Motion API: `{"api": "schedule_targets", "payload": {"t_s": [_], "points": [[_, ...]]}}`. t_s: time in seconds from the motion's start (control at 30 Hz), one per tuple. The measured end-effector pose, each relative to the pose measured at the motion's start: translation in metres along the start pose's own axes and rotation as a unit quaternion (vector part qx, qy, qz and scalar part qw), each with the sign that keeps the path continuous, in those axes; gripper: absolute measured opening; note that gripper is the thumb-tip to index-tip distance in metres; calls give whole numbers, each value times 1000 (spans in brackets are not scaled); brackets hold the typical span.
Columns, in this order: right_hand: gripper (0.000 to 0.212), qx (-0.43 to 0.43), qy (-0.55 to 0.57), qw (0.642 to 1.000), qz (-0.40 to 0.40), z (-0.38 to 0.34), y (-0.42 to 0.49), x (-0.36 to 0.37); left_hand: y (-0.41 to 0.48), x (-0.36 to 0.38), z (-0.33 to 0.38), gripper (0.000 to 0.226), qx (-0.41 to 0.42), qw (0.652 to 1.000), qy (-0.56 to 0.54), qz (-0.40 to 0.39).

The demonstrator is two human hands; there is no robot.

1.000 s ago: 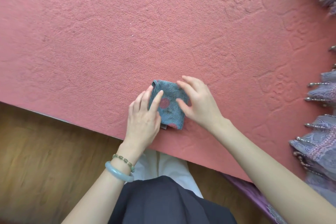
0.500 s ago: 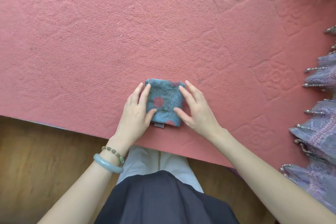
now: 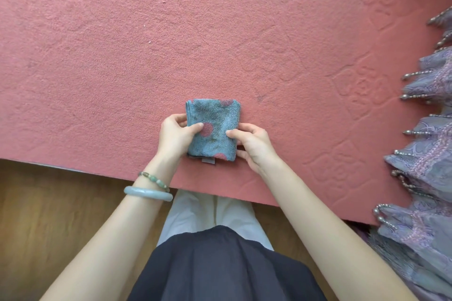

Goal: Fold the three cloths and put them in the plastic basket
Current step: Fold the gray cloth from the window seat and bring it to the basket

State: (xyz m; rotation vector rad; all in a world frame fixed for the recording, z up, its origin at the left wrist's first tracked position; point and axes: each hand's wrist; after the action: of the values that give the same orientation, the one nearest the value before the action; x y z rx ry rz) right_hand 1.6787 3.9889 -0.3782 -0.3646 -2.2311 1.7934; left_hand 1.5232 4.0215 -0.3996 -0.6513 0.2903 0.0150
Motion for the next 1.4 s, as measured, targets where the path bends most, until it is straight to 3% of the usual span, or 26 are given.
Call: {"api": "schedule_targets", "payload": {"t_s": [0.17,0.3,0.63,0.77,0.93,1.07,1.4], "points": [[24,0,6,1000,-10,-3,-6,-2,-9,-7,9,19,19,998,-45,-47],[21,-28,7,999,-38,-9,-25,-11,-26,-22,25,17,42,991,-68,-110],[40,-88,89,985,-122,-30,-142,-42,-77,-44,136,12,86,951,-133,-265],[42,-133,140,974,-116,-29,-199,-58,-101,-38,188,13,114,928,-122,-334],[42,-200,222,950,-96,-3,-260,-93,-144,-13,236,26,130,888,-92,-432],[39,-248,284,924,-62,41,-302,-129,-192,23,254,21,139,848,-48,-509],[33,-321,460,827,40,222,-386,-216,-358,125,221,32,98,712,67,-692]]}}
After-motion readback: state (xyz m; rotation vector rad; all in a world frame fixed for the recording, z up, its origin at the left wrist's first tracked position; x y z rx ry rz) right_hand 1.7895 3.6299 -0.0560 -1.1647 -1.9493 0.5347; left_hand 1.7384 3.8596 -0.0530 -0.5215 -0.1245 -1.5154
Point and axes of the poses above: each hand's wrist, its own y-axis towards the middle knuckle, its own x-axis out of the palm, z = x × y, and after that the axes turned 13 degrees about x, right-handed
